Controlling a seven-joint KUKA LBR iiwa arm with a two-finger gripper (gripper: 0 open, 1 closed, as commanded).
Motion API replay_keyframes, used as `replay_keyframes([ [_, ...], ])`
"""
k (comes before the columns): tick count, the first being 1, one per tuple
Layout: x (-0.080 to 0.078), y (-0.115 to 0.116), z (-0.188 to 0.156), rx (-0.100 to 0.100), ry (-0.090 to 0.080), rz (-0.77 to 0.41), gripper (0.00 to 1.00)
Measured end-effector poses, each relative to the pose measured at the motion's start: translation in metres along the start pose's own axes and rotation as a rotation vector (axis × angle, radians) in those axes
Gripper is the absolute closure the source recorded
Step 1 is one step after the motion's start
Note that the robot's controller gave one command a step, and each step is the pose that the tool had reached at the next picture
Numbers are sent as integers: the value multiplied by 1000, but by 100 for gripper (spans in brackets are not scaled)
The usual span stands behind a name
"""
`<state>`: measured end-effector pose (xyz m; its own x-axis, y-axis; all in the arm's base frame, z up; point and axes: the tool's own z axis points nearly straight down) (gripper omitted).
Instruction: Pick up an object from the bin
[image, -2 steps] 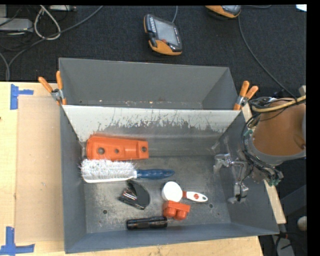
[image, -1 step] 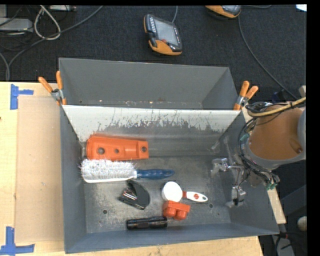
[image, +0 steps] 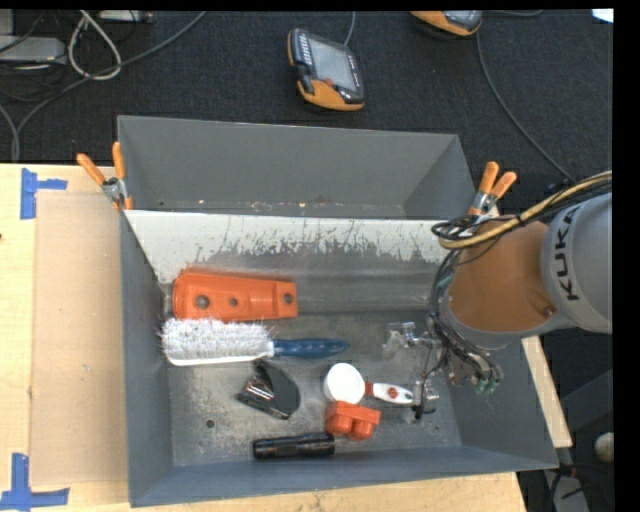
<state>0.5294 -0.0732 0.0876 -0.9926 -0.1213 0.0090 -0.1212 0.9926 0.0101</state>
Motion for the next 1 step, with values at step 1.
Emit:
replay_keyframes([
  [1, 14, -45, -91, 6, 1, -100, 0],
])
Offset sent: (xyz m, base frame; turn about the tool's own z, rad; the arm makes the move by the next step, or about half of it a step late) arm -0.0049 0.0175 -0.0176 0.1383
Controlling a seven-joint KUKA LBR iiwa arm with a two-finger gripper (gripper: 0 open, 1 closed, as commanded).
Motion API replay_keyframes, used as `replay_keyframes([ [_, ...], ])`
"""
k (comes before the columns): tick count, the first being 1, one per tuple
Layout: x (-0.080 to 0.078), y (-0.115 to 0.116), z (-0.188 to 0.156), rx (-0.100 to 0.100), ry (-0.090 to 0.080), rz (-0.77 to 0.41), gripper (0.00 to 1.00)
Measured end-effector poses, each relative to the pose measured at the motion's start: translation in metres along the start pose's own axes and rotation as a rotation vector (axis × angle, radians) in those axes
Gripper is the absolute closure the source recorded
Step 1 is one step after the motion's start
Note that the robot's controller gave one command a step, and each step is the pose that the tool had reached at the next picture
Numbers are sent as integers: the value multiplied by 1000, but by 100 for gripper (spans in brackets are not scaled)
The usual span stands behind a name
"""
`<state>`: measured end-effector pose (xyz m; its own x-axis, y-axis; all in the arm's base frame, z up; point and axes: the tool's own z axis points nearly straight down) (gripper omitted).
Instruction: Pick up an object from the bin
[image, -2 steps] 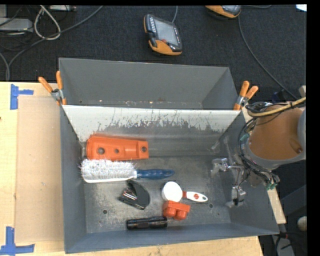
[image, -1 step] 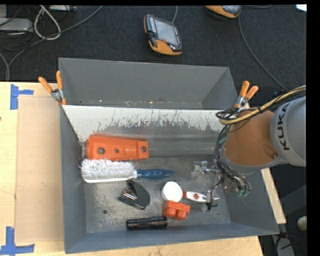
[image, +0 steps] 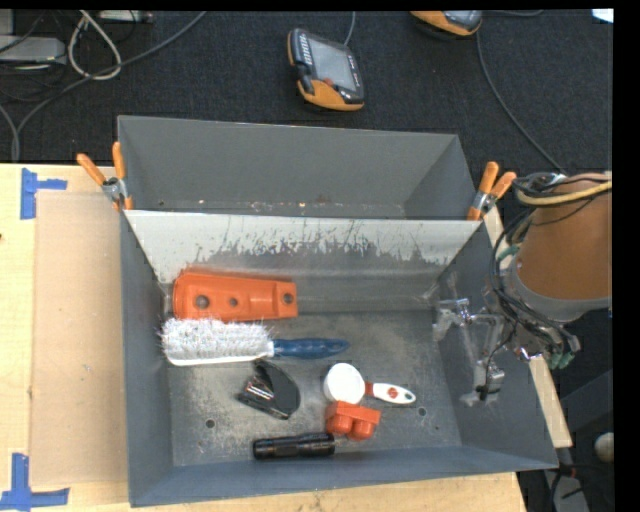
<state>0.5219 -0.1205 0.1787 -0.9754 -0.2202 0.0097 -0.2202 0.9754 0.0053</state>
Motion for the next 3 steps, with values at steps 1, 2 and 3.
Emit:
replay_keyframes([
  [1, -14, 45, 79, -3, -3, 194, 0],
  [2, -22, 35, 10, 1, -2, 161, 0],
  [3, -16, 63, 67, -5, 3, 229, 0],
])
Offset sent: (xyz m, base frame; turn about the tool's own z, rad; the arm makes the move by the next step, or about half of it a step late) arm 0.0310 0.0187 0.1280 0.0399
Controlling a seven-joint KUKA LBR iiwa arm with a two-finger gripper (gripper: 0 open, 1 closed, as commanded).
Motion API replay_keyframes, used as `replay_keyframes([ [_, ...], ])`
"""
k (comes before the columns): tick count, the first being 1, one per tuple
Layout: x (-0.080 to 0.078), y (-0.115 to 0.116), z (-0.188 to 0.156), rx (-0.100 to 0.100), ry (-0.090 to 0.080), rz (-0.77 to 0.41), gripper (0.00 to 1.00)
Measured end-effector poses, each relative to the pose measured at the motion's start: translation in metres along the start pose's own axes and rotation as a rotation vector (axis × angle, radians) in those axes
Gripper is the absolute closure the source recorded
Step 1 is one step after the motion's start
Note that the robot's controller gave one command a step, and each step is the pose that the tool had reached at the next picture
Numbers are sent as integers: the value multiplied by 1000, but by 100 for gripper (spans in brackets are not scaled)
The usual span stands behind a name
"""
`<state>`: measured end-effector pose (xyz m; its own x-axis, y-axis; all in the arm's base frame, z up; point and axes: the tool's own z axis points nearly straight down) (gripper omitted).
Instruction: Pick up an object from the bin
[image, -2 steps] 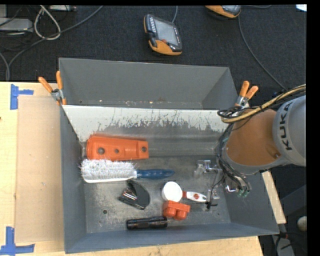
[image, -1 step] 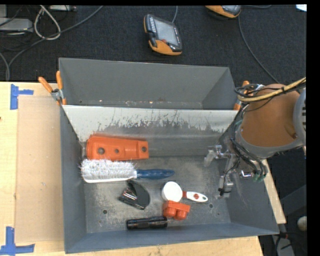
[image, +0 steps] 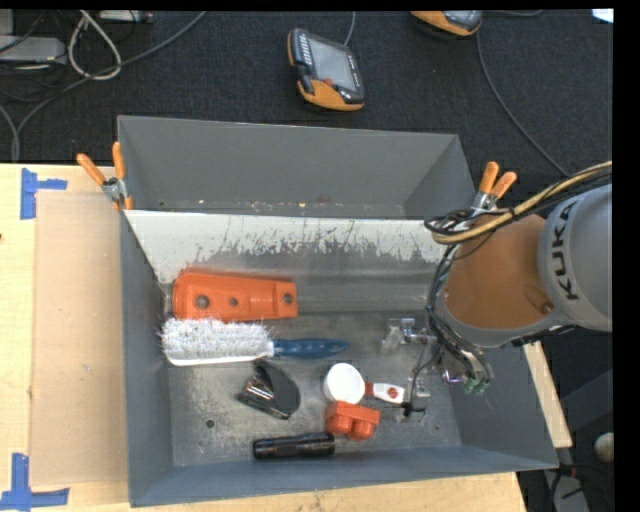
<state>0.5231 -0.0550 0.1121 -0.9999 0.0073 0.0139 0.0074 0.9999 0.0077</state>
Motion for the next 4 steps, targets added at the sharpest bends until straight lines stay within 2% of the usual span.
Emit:
replay_keyframes([
  [1, -1, 4, 44, 1, 2, -8, 0],
  [2, 30, 10, 43, -2, 9, 161, 0],
  [3, 6, 22, 43, 1, -3, -6, 0],
  [4, 32, 28, 39, -1, 14, 166, 0],
])
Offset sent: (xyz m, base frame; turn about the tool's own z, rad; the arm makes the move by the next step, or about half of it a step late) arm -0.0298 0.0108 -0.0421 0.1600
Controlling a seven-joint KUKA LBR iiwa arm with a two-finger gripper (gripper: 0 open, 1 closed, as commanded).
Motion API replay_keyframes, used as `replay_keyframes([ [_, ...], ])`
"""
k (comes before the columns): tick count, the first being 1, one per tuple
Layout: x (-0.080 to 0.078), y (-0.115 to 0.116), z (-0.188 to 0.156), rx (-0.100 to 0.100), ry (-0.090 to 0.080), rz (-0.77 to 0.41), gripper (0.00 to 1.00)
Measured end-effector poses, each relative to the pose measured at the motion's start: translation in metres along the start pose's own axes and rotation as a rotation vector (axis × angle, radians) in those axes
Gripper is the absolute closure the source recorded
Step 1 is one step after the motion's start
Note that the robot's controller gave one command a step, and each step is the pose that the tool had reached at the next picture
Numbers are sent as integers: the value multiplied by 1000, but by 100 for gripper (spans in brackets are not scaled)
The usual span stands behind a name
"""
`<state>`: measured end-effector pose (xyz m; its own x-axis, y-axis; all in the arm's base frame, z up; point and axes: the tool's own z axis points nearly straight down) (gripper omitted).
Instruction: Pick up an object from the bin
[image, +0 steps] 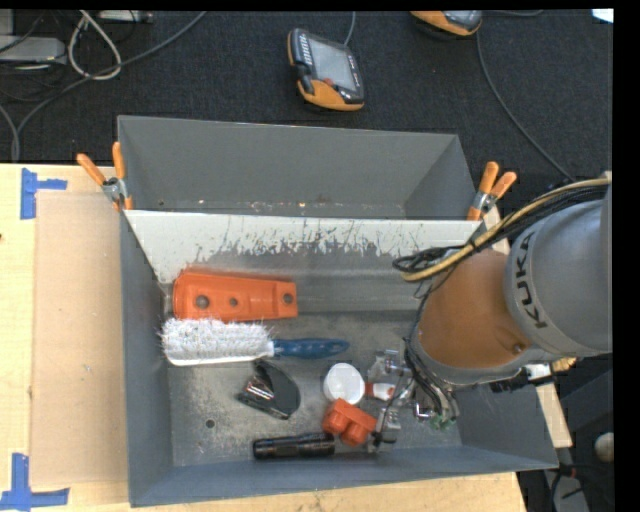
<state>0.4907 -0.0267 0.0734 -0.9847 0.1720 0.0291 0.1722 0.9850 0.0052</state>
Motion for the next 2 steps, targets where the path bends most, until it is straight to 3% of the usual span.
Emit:
replay_keyframes([
  [1, -19, 1, 3, 0, -13, -34, 100],
  [2, -20, 1, 3, 0, -13, -34, 100],
])
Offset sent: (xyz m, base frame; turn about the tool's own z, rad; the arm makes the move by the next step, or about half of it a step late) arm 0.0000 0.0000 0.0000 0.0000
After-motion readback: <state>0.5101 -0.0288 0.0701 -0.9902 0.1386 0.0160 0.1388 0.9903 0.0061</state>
